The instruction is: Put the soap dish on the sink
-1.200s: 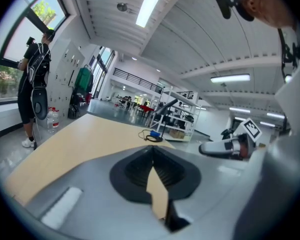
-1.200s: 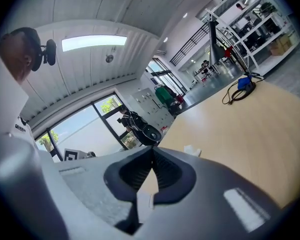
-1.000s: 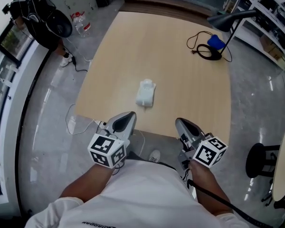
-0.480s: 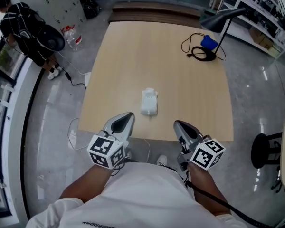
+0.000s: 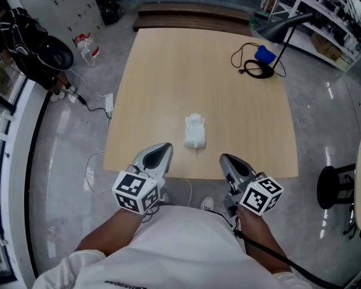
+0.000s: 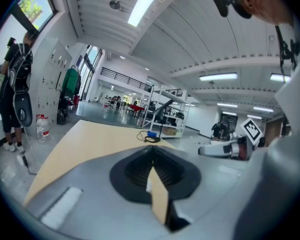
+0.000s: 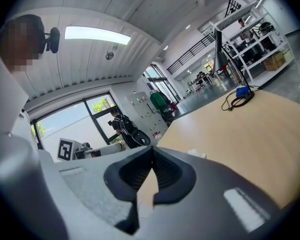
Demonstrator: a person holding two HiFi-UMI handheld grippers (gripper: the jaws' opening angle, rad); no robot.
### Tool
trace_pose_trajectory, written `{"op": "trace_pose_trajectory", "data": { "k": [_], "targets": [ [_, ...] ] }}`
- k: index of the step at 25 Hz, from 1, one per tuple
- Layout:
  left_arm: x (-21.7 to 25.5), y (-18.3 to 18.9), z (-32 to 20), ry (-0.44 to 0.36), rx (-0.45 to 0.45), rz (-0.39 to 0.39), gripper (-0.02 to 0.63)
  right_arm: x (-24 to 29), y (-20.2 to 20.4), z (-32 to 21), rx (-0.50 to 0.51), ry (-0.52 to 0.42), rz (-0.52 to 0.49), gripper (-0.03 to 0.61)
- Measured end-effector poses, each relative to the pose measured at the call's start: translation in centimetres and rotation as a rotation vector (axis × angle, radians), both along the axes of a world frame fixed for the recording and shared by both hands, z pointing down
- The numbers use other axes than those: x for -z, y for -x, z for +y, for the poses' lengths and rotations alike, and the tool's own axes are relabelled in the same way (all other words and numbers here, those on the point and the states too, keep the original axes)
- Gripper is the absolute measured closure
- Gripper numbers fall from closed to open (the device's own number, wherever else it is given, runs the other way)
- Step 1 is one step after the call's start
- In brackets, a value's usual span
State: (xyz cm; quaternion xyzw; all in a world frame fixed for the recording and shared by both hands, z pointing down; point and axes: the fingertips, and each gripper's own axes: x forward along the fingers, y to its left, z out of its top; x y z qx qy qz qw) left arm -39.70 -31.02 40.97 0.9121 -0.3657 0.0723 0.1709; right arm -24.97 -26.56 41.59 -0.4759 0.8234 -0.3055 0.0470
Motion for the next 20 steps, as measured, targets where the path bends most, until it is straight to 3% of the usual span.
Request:
{"op": "trace_pose_trajectory", "data": {
  "k": [20],
  "targets": [
    [0.05, 0.05, 0.07, -0.007, -0.001, -0.002, 0.606, -0.21, 0.24, -0.09, 0.002, 0.01, 0.019, 0.578]
  ]
}}
